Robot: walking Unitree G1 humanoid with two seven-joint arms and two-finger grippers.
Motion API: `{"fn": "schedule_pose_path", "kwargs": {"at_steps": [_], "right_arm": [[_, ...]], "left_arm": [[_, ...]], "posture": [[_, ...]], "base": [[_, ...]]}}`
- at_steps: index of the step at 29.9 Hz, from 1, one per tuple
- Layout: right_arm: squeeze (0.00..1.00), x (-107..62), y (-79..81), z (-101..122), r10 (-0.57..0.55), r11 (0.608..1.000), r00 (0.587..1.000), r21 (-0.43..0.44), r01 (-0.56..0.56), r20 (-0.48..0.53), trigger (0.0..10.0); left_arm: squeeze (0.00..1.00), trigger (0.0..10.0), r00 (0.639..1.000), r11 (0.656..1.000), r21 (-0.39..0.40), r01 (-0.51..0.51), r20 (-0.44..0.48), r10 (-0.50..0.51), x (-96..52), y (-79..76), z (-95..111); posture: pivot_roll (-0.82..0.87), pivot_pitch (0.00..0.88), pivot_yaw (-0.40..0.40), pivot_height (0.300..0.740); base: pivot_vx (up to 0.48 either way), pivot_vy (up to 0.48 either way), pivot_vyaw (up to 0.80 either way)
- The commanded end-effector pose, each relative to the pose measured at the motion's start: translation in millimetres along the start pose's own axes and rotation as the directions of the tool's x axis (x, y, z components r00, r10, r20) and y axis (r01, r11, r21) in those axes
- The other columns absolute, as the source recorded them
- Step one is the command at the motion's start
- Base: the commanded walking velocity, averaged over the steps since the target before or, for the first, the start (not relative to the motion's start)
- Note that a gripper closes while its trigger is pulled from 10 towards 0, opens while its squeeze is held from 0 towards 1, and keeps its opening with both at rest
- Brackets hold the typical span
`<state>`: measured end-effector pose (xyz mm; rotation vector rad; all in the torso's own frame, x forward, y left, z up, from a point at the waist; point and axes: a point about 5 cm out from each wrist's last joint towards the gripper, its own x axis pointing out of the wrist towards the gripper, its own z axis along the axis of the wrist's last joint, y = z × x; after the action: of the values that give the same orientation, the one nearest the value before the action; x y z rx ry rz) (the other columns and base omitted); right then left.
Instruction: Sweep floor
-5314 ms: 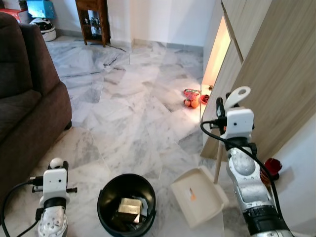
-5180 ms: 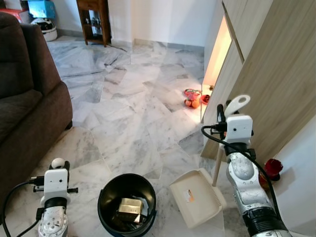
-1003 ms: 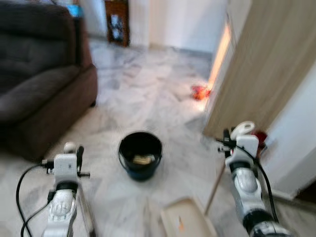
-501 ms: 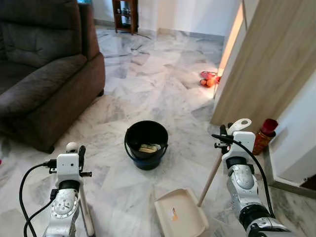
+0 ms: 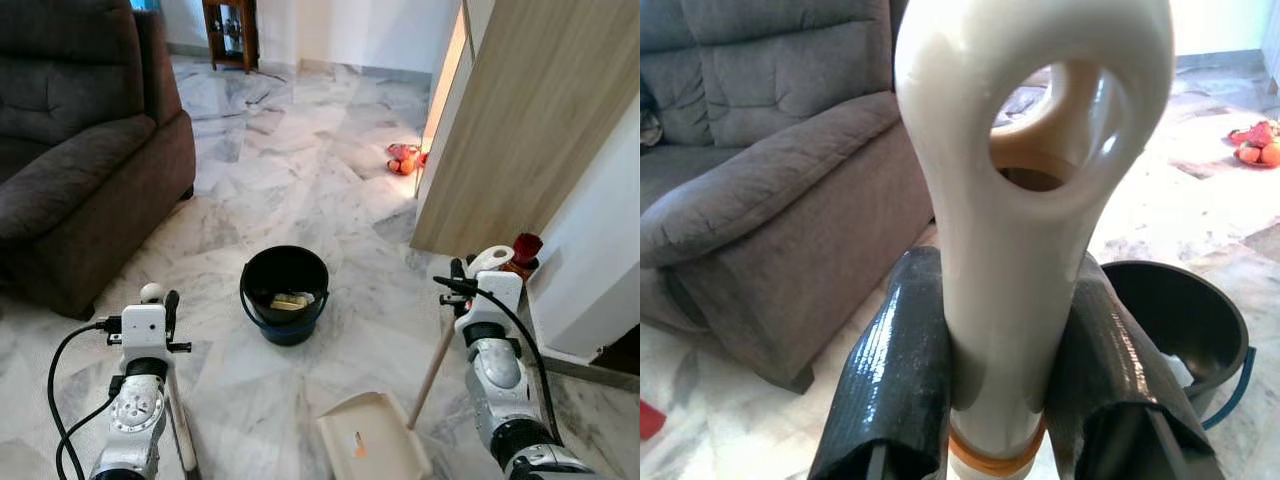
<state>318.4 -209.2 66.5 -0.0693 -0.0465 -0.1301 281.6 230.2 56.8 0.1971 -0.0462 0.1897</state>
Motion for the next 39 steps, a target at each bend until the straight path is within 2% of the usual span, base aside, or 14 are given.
{"fn": "schedule_pose_path", "kwargs": {"at_steps": [1, 6, 11, 17, 24, 30, 39], "right_arm": [[0.00, 5.3, -6.6, 7, -0.035, 0.999, 0.999, 0.021, 0.034, 0.020, 10.0], [0.00, 3.3, -12.3, 3, -0.077, 0.996, 0.997, 0.055, 0.077, -0.007, 10.0], [0.00, 4.2, -13.9, 4, -0.097, 0.994, 0.995, 0.059, 0.097, -0.004, 10.0], [0.00, 2.6, -17.0, 3, -0.109, 0.992, 0.994, 0.062, 0.109, -0.004, 10.0], [0.00, 0.1, -20.6, -1, -0.093, 0.995, 0.995, 0.036, 0.094, -0.024, 10.0], [0.00, 0.6, -21.9, 0, -0.094, 0.995, 0.995, 0.028, 0.095, -0.024, 10.0], [0.00, -1.3, -18.5, -2, -0.108, 0.993, 0.994, 0.040, 0.109, -0.027, 10.0]], "left_arm": [[0.00, 10.0, 0.999, 1.000, 0.011, -0.001, 0.053, 0.001, 6.0, -1.3, 9], [0.00, 10.0, 0.998, 1.000, 0.025, -0.016, 0.054, 0.014, 8.0, 6.1, 9], [0.00, 10.0, 0.998, 0.999, 0.035, -0.011, 0.059, 0.008, 8.7, 8.7, 10], [0.00, 10.0, 0.998, 0.999, 0.036, -0.005, 0.070, 0.003, 4.0, 7.2, 10], [0.00, 10.0, 0.999, 0.999, 0.040, -0.016, 0.038, 0.015, -6.4, 4.6, 0], [0.00, 10.0, 0.999, 0.999, 0.037, -0.002, 0.038, 0.001, -7.4, -1.3, 0], [0.00, 10.0, 0.999, 0.999, 0.042, 0.022, 0.044, -0.024, -2.3, -0.6, 4]], "posture": [[0.06, 0.000, -0.067, 0.740], [0.06, 0.000, -0.055, 0.740], [0.06, 0.000, -0.033, 0.740], [0.08, 0.000, -0.040, 0.740], [0.07, 0.000, -0.069, 0.740], [0.05, 0.000, -0.068, 0.740], [0.04, 0.000, -0.040, 0.740]], "base": [[0.000, 0.000, 0.00], [0.000, 0.000, 0.00], [0.000, 0.000, -0.71], [0.000, 0.000, -0.80], [0.000, 0.000, -0.80], [0.000, -0.186, -0.80], [0.000, -0.033, -0.80]]}}
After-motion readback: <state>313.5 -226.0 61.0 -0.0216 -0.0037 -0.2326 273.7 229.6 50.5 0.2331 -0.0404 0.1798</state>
